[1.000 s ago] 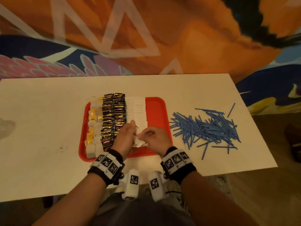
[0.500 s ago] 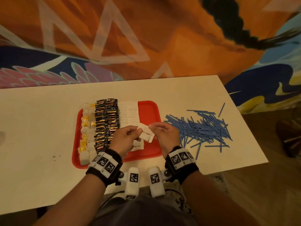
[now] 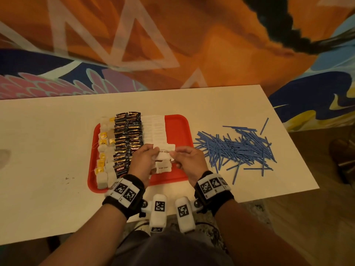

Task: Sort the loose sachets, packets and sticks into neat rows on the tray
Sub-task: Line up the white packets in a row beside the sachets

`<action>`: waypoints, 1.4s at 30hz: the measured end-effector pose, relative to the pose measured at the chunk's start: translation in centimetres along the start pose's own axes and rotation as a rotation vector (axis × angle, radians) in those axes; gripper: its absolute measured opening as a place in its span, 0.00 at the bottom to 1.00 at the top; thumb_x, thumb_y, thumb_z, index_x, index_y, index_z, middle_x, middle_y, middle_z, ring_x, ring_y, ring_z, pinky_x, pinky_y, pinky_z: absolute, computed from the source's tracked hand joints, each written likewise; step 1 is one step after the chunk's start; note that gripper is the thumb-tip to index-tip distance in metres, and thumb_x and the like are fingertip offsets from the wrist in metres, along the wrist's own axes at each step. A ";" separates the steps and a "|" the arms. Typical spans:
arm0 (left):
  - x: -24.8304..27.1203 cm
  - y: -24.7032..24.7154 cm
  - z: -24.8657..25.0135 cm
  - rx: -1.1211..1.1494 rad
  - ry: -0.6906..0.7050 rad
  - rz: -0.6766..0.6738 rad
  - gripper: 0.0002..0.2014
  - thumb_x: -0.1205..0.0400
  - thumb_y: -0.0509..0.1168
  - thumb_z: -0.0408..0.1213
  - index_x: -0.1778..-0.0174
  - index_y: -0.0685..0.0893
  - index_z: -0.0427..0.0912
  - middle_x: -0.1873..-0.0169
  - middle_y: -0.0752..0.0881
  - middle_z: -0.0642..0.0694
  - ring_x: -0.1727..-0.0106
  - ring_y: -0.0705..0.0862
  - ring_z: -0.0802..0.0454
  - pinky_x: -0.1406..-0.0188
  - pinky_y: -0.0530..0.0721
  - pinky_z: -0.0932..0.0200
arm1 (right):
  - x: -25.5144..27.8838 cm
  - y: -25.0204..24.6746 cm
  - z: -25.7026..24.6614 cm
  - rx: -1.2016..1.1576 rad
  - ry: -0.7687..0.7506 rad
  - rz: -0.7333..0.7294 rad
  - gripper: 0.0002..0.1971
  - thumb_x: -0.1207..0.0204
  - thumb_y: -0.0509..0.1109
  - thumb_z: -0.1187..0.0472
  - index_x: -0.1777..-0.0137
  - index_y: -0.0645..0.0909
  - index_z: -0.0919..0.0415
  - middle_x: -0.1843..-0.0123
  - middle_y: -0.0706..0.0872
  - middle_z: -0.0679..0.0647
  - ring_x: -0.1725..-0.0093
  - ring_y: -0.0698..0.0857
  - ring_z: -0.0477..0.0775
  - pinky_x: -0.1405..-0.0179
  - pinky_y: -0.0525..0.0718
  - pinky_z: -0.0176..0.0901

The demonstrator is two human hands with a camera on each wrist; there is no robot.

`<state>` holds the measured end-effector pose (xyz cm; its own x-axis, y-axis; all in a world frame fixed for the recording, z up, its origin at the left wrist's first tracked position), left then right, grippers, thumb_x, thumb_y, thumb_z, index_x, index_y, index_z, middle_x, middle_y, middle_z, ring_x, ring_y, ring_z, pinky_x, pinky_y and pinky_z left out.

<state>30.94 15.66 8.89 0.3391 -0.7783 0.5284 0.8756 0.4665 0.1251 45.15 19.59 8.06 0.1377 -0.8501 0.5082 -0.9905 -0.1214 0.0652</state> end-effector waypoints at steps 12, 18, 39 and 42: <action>-0.8 -2.5 -1.3 -0.190 0.217 0.167 0.03 0.19 0.73 0.40 0.57 0.90 0.50 0.68 0.86 0.55 0.63 0.84 0.55 0.60 0.84 0.53 | -0.1 0.6 1.6 0.225 0.012 -0.048 0.08 0.29 0.81 0.63 0.55 0.84 0.59 0.64 0.90 0.56 0.70 0.88 0.45 0.67 0.82 0.35; -0.8 -5.3 -1.6 -0.063 0.088 0.248 0.05 0.15 0.68 0.39 0.55 0.86 0.46 0.71 0.86 0.52 0.70 0.83 0.57 0.75 0.77 0.63 | -1.9 0.6 2.8 0.405 0.001 0.022 0.07 0.27 0.80 0.57 0.54 0.85 0.53 0.52 0.92 0.52 0.60 0.89 0.46 0.56 0.87 0.38; 0.3 -16.8 -4.7 -0.007 -0.118 0.371 0.06 0.13 0.61 0.35 0.54 0.83 0.44 0.72 0.83 0.50 0.74 0.76 0.54 0.78 0.66 0.64 | -6.9 5.4 10.4 1.051 0.144 -0.024 0.15 0.23 0.75 0.50 0.39 0.87 0.55 0.35 0.85 0.50 0.39 0.82 0.51 0.42 0.74 0.38; 0.1 -17.0 -5.0 -0.020 -0.126 0.362 0.06 0.13 0.62 0.35 0.54 0.83 0.43 0.73 0.84 0.51 0.73 0.76 0.54 0.80 0.66 0.64 | -6.8 5.4 10.8 1.039 0.113 0.033 0.10 0.25 0.77 0.49 0.52 0.84 0.54 0.49 0.86 0.48 0.55 0.81 0.46 0.56 0.77 0.37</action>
<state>17.83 5.55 2.67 0.5834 -0.5065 0.6349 0.7143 0.6920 -0.1044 38.95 19.21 -4.34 0.0561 -0.8147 0.5772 -0.4936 -0.5251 -0.6933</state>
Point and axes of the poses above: each hand's wrist, its own x-axis away from the middle knuckle, its own y-axis out of the palm, z = x × y, the point moved 3 cm from there along -x, towards the middle knuckle
